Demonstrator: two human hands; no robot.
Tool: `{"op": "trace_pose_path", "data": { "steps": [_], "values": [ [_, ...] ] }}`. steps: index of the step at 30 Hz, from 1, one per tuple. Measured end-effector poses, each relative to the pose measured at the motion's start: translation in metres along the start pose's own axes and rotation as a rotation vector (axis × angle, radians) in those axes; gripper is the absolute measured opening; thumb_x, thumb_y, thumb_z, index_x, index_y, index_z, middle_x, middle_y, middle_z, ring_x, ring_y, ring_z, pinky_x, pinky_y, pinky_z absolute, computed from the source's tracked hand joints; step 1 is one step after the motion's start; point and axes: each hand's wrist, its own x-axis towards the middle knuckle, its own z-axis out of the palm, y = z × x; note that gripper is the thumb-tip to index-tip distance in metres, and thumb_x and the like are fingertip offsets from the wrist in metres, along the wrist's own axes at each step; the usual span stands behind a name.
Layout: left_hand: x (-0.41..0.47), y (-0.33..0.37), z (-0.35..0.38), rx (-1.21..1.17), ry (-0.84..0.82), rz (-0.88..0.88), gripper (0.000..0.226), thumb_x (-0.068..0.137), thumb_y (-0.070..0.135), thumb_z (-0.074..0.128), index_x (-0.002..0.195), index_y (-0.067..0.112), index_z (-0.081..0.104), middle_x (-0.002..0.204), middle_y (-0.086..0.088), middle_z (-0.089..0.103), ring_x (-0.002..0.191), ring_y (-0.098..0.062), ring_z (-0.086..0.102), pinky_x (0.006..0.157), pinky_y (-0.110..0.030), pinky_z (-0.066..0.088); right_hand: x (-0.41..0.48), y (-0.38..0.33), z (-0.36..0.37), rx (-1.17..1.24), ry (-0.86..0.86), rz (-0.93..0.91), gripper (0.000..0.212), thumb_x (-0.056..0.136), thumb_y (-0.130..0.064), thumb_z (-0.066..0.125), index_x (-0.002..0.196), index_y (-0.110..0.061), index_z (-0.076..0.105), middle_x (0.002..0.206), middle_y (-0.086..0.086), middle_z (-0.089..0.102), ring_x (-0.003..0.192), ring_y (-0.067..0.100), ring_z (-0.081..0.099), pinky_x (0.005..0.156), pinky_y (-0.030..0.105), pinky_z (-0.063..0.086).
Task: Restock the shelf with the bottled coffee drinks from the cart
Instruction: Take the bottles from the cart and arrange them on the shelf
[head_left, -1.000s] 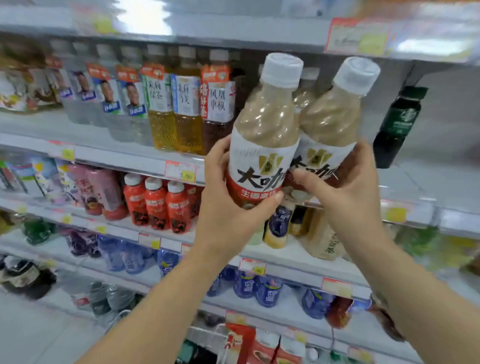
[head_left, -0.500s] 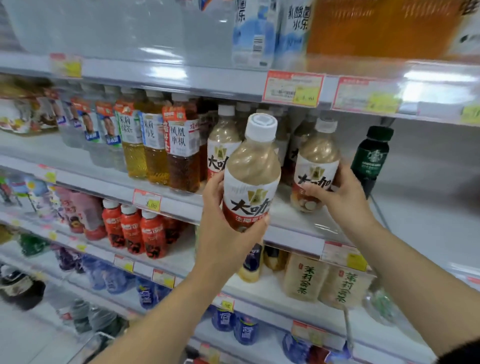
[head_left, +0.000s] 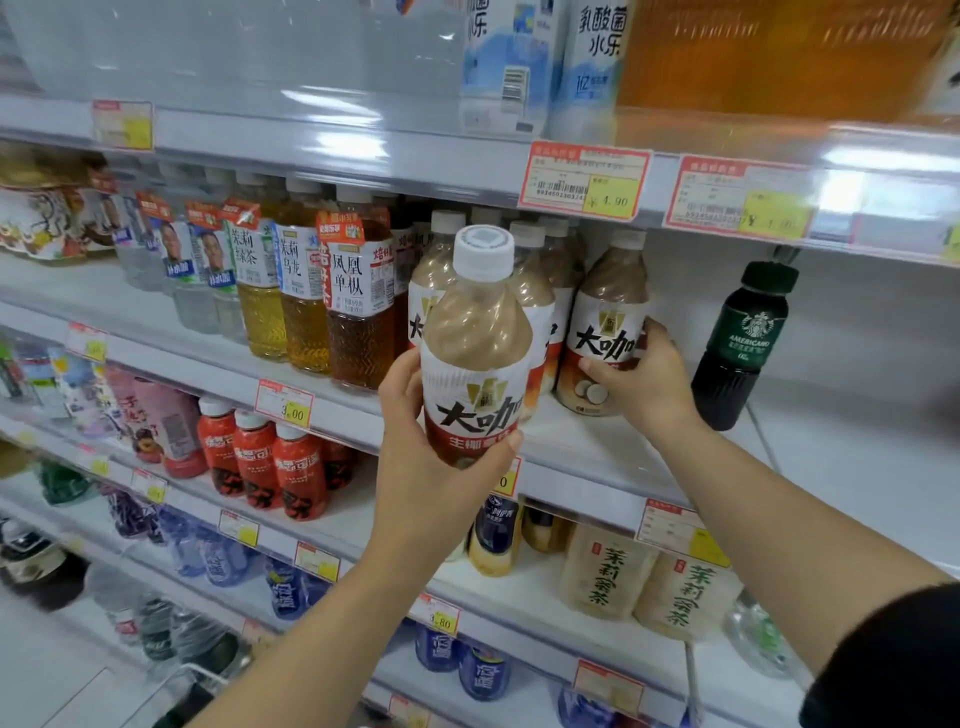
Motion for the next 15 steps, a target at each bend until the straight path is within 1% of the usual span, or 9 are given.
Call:
{"op": "trace_pose_path", "data": {
  "steps": [3, 5, 8, 10, 11, 12, 13, 14, 15],
  "values": [
    [-0.001, -0.001, 0.003, -0.005, 0.005, -0.017, 0.088, 0.069, 0.006, 0.081, 0.124, 0.051, 0.028, 0.114, 0.030, 0.051, 0.110, 0.006, 0.054, 0.088, -0.025, 0.052, 0.002, 0.006, 0.005, -0.001, 0.026, 0.011, 0.059, 0.070, -0.021, 0.081, 0.119, -0.008, 0.050, 0.114, 0.011, 0.061, 0.102, 0.024, 0.060, 0.086, 0.038, 0.050],
    [-0.001, 0.000, 0.005, -0.005, -0.005, -0.020, 0.088, 0.068, 0.012, 0.083, 0.120, 0.057, 0.028, 0.111, 0.034, 0.051, 0.109, 0.007, 0.055, 0.086, -0.025, 0.053, 0.003, 0.007, 0.006, -0.008, 0.015, 0.022, 0.060, 0.070, -0.022, 0.081, 0.120, -0.009, 0.050, 0.115, 0.010, 0.060, 0.104, 0.025, 0.059, 0.089, 0.039, 0.050],
    [0.000, 0.003, 0.010, -0.013, -0.028, -0.018, 0.085, 0.064, 0.021, 0.080, 0.119, 0.060, 0.028, 0.114, 0.034, 0.051, 0.110, 0.007, 0.054, 0.085, -0.022, 0.052, -0.006, -0.002, -0.005, 0.010, 0.028, 0.018, 0.069, 0.074, -0.025, 0.078, 0.132, -0.010, 0.044, 0.120, 0.002, 0.052, 0.109, 0.015, 0.052, 0.092, 0.030, 0.044],
    [0.002, 0.006, 0.016, -0.036, -0.061, -0.007, 0.085, 0.065, 0.020, 0.079, 0.120, 0.058, 0.028, 0.117, 0.030, 0.051, 0.113, 0.004, 0.054, 0.086, -0.020, 0.051, -0.022, -0.014, -0.024, 0.075, 0.025, -0.039, 0.063, 0.080, -0.030, 0.071, 0.135, -0.015, 0.043, 0.123, -0.002, 0.052, 0.109, 0.010, 0.051, 0.094, 0.026, 0.042],
    [0.003, 0.007, 0.020, -0.037, -0.080, 0.004, 0.085, 0.065, 0.020, 0.080, 0.121, 0.058, 0.028, 0.118, 0.029, 0.051, 0.113, 0.002, 0.054, 0.086, -0.022, 0.051, -0.034, -0.020, -0.035, 0.149, -0.045, -0.079, 0.056, 0.082, -0.032, 0.069, 0.132, -0.020, 0.047, 0.122, -0.005, 0.056, 0.107, 0.009, 0.055, 0.094, 0.026, 0.044],
    [0.004, 0.008, 0.025, -0.034, -0.098, 0.019, 0.085, 0.065, 0.021, 0.080, 0.121, 0.058, 0.028, 0.118, 0.028, 0.052, 0.114, 0.001, 0.055, 0.088, -0.024, 0.050, -0.047, -0.026, -0.045, 0.227, -0.161, -0.119, 0.050, 0.081, -0.037, 0.069, 0.126, -0.026, 0.050, 0.118, -0.008, 0.060, 0.106, 0.007, 0.058, 0.094, 0.028, 0.047],
    [0.006, 0.009, 0.032, -0.027, -0.116, 0.035, 0.084, 0.066, 0.021, 0.081, 0.121, 0.057, 0.029, 0.118, 0.028, 0.053, 0.114, 0.000, 0.055, 0.089, -0.025, 0.050, -0.059, -0.030, -0.055, 0.280, -0.296, -0.147, 0.048, 0.078, -0.043, 0.070, 0.121, -0.032, 0.051, 0.115, -0.012, 0.063, 0.105, 0.005, 0.060, 0.093, 0.028, 0.050],
    [0.008, 0.011, 0.040, -0.026, -0.137, 0.052, 0.083, 0.067, 0.022, 0.082, 0.122, 0.055, 0.030, 0.118, 0.027, 0.053, 0.114, -0.001, 0.055, 0.089, -0.026, 0.050, -0.070, -0.036, -0.063, 0.294, -0.409, -0.175, 0.050, 0.074, -0.048, 0.071, 0.119, -0.037, 0.051, 0.113, -0.016, 0.064, 0.107, 0.002, 0.060, 0.091, 0.025, 0.051],
    [0.009, 0.011, 0.048, -0.028, -0.155, 0.069, 0.080, 0.068, 0.024, 0.082, 0.122, 0.054, 0.031, 0.120, 0.025, 0.054, 0.114, -0.003, 0.056, 0.090, -0.028, 0.051, -0.076, -0.039, -0.068, 0.270, -0.468, -0.198, 0.053, 0.071, -0.050, 0.072, 0.118, -0.040, 0.049, 0.113, -0.021, 0.063, 0.108, -0.001, 0.059, 0.090, 0.021, 0.051]
  ]
}}
